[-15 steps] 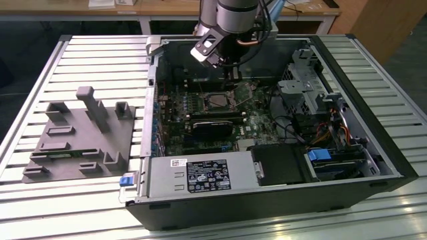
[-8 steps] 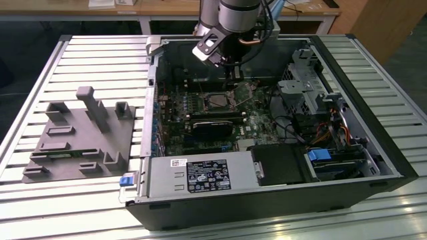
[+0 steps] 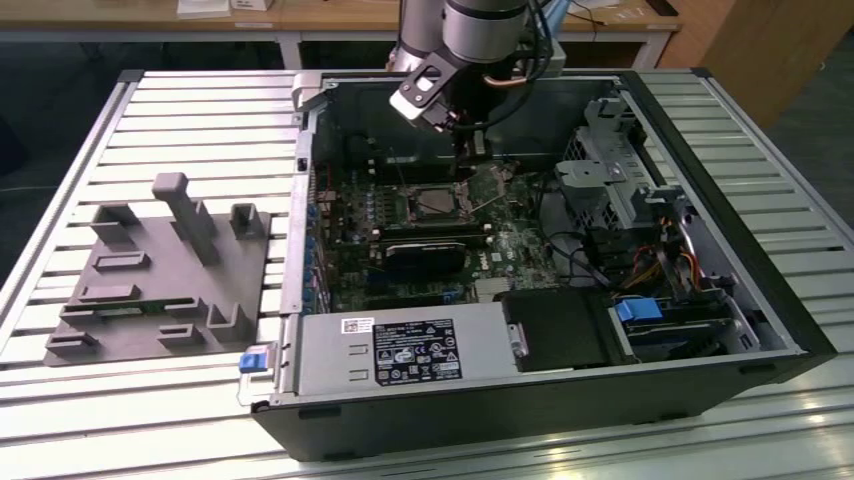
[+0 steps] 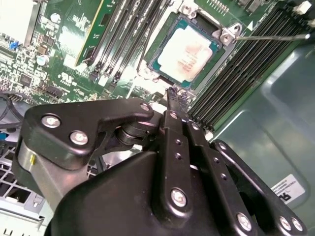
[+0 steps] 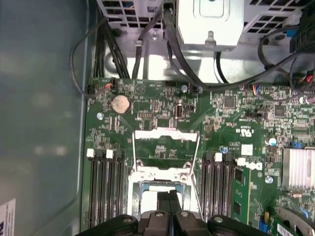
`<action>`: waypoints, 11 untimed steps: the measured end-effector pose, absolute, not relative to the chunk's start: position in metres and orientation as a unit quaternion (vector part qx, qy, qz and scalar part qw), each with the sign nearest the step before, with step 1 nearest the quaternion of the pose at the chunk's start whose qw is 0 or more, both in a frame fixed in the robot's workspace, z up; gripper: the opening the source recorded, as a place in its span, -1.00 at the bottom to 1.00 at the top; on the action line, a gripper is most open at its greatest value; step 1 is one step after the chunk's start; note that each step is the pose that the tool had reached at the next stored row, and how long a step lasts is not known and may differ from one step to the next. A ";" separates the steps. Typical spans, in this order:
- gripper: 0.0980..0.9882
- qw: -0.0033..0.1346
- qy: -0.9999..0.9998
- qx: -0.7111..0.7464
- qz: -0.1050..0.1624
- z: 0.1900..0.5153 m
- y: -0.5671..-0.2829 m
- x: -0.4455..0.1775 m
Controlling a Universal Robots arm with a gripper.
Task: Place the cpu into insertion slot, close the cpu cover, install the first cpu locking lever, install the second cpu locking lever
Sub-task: 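Close the cpu cover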
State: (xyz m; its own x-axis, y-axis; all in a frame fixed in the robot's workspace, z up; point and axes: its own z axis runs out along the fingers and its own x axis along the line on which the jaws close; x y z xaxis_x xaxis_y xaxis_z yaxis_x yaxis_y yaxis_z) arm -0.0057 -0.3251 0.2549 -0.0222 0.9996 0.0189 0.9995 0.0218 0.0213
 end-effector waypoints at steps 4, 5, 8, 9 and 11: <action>-0.98 0.001 0.715 0.699 0.014 0.255 -0.325 -0.002; -0.98 0.001 0.715 0.699 0.014 0.255 -0.325 -0.002; -0.98 0.001 0.715 0.699 0.014 0.255 -0.325 0.000; -0.98 0.001 0.715 0.699 0.014 0.255 -0.325 0.000; -0.98 0.001 0.715 0.699 0.014 0.255 -0.325 0.001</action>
State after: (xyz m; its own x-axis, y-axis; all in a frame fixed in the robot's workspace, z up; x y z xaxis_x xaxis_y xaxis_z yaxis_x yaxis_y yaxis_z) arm 0.0009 -0.3251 0.2549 -0.0223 0.9996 0.0190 0.9995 0.0219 0.0212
